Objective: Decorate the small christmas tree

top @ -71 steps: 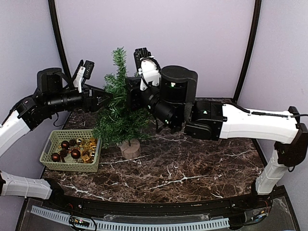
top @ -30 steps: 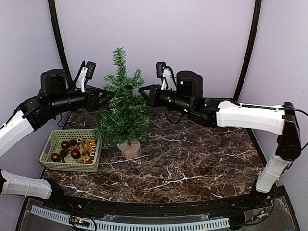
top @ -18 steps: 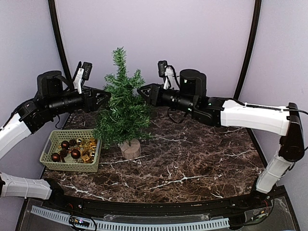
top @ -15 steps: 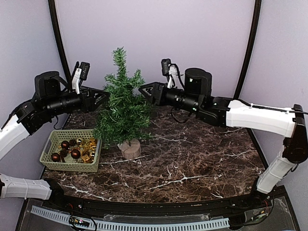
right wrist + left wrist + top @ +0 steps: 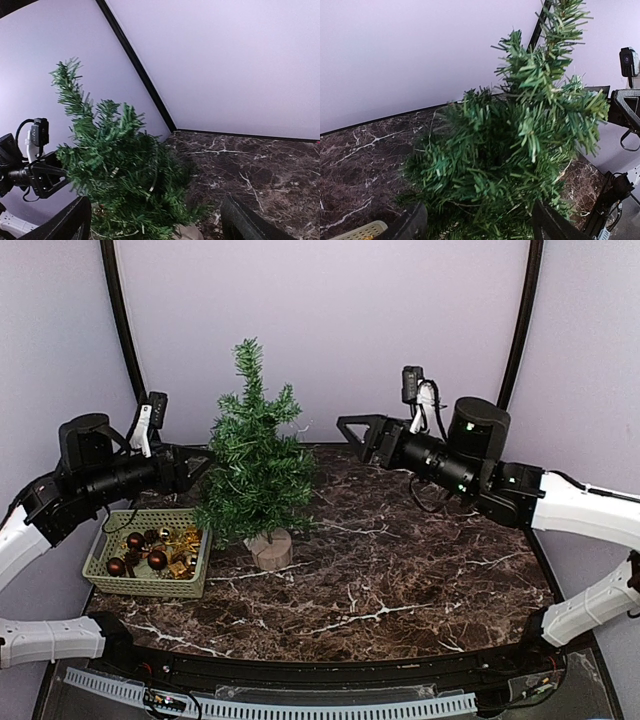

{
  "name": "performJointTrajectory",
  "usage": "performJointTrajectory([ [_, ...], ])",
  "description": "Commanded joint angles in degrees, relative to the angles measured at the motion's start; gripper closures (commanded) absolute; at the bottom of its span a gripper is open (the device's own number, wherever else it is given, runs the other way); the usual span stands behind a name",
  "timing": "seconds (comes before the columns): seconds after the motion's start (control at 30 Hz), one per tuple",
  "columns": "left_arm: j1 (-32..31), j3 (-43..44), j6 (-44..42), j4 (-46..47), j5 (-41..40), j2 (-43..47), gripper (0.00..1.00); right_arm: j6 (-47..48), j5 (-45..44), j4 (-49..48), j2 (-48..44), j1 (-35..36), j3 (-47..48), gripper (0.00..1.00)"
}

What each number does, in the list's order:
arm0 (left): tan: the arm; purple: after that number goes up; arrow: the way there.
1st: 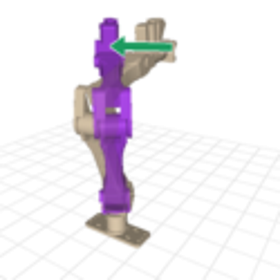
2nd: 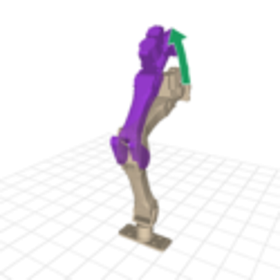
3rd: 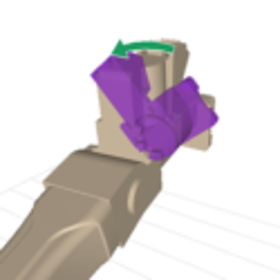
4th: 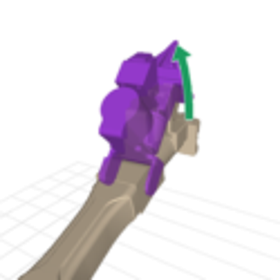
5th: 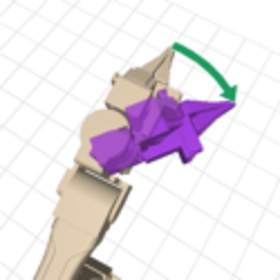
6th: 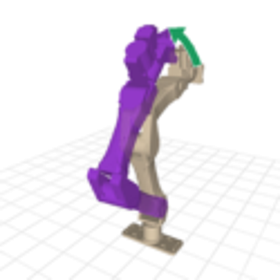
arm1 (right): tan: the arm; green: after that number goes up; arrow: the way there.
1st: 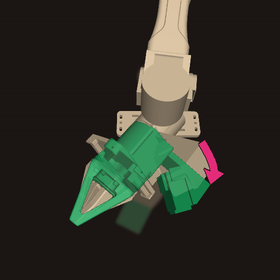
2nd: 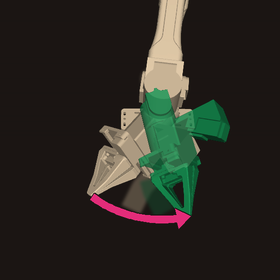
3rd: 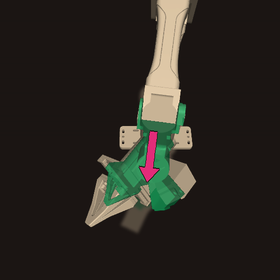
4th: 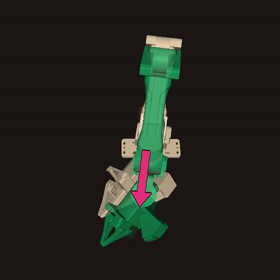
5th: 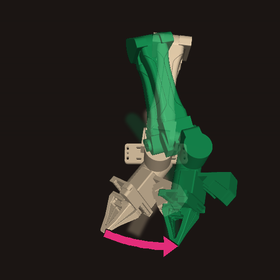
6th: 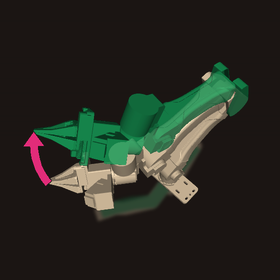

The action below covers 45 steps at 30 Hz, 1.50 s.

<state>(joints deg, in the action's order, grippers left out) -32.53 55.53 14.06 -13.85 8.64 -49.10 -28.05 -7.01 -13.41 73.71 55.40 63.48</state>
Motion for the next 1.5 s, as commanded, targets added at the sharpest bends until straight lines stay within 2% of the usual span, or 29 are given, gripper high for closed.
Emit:
performJointTrajectory([
  [0.0,-0.1,-5.3,4.9,-2.0,-4.1,3.7,0.22,0.4,-7.9,-2.5,-4.3,-0.5,-7.5,0.09],
  [0.23,0.0,-16.6,15.0,-1.9,-10.4,13.1,0.21,-5.8,-10.2,-5.9,-8.1,1.3,-23.0,0.13],
  [0.37,-0.1,-25.1,19.2,0.3,-10.8,19.1,0.21,-10.0,-11.5,-7.8,-2.3,6.3,-25.5,0.14],
  [0.47,-0.1,-28.0,21.1,0.2,-11.1,21.8,0.22,-13.5,-9.8,-13.0,5.3,8.9,-25.4,0.16],
  [0.63,-0.1,-30.8,21.2,2.0,-6.5,21.4,0.25,-14.3,-9.6,-24.8,13.8,10.4,-26.1,0.16],
  [0.73,-0.1,-34.5,19.3,7.5,-2.4,21.2,0.27,-12.8,-8.9,-31.1,18.3,10.6,-26.0,0.16],
  [0.93,0.0,-37.5,17.4,16.7,6.9,21.6,0.27,-10.6,-8.0,-35.8,25.5,12.3,-22.5,0.17],
  [1.13,-0.1,-37.4,16.5,20.0,14.4,19.4,0.24,-9.8,-10.4,-35.1,21.9,13.8,-24.8,0.17],
  [1.3,0.0,-35.6,14.9,19.3,15.1,15.0,0.17,-8.0,-12.0,-30.6,15.8,14.6,-26.2,0.16],
  [1.47,-0.1,-33.1,13.9,19.9,15.1,10.4,0.17,-6.1,-15.2,-26.1,12.9,14.7,-23.8,0.18],
])
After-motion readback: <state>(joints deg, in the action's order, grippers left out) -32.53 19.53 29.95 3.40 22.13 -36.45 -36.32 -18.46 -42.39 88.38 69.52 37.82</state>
